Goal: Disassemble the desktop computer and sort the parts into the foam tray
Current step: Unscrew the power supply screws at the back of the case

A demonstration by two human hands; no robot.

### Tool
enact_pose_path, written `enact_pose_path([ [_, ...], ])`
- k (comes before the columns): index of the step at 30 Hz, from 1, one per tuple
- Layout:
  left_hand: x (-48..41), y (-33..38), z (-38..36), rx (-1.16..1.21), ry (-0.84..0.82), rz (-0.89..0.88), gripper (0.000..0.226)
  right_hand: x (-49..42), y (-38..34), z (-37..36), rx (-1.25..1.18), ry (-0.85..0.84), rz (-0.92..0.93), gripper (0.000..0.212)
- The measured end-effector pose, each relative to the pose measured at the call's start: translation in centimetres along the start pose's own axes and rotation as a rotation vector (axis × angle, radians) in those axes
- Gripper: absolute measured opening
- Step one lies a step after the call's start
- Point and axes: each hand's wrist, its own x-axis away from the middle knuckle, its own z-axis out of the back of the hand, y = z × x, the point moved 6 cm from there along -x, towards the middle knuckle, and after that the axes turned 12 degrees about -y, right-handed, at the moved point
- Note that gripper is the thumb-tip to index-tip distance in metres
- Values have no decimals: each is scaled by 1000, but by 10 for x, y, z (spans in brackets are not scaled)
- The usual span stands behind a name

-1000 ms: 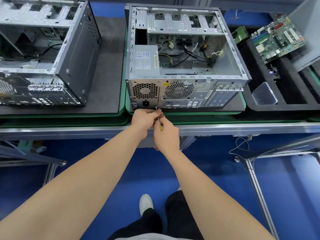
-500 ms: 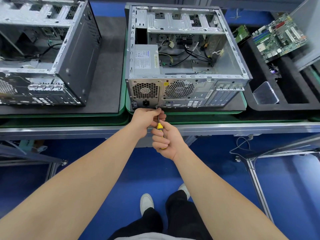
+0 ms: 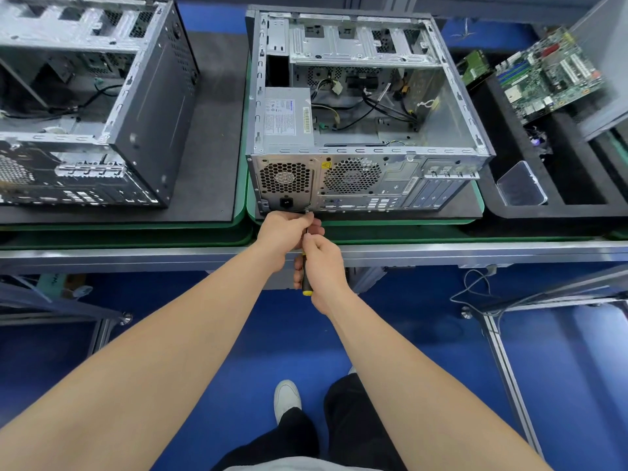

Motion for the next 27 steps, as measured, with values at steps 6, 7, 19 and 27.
enact_pose_path([
  [6, -1, 0, 1, -66, 41, -11, 23, 9, -19, 5, 483, 281, 145, 35],
  [7, -1, 0, 2, -76, 59, -10, 22, 11, -23, 5, 597, 323, 169, 35],
  [19, 1, 3, 4, -92, 58, -16, 15, 3, -5, 11, 260, 131, 53, 40],
  [27, 1, 3, 0, 39, -55, -19, 18, 3, 15, -1, -652, -358, -93, 40],
])
